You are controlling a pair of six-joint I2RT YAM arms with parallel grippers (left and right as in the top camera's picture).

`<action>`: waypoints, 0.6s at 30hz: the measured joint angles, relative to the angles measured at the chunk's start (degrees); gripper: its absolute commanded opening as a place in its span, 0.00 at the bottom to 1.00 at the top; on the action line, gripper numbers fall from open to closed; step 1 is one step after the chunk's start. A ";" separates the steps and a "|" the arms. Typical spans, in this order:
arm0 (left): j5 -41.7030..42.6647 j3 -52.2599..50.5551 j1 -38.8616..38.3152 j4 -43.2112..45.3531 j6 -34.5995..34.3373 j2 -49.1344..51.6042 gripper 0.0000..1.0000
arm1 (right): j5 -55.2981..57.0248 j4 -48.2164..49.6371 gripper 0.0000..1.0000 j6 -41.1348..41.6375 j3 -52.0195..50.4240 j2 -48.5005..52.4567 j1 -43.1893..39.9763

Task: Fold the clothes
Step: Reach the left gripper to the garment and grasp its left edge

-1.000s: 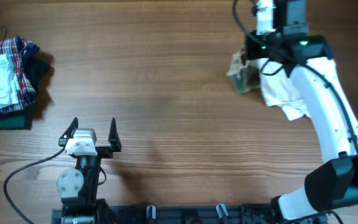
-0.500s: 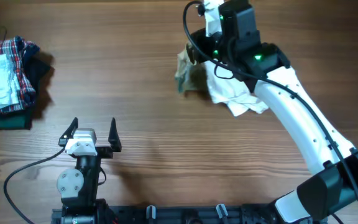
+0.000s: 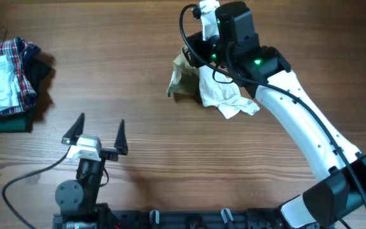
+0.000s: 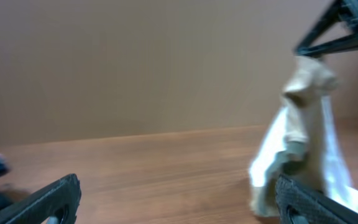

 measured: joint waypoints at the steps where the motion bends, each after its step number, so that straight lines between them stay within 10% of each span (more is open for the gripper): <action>1: 2.32 2.47 0.00 -2.36 -0.94 0.70 1.00 | 0.00 0.02 0.04 0.02 0.00 0.00 0.00; 5: 8.52 21.22 0.00 -14.40 -2.54 12.20 1.00 | 0.02 0.04 0.04 0.02 0.00 0.00 0.00; 10: 14.27 50.93 0.00 -38.93 -2.71 49.57 1.00 | 0.33 0.11 0.04 0.22 0.02 -0.04 0.00; 18: 28.20 56.85 -2.19 -30.32 -2.03 83.95 1.00 | 0.70 0.28 0.04 0.22 0.02 -0.07 0.00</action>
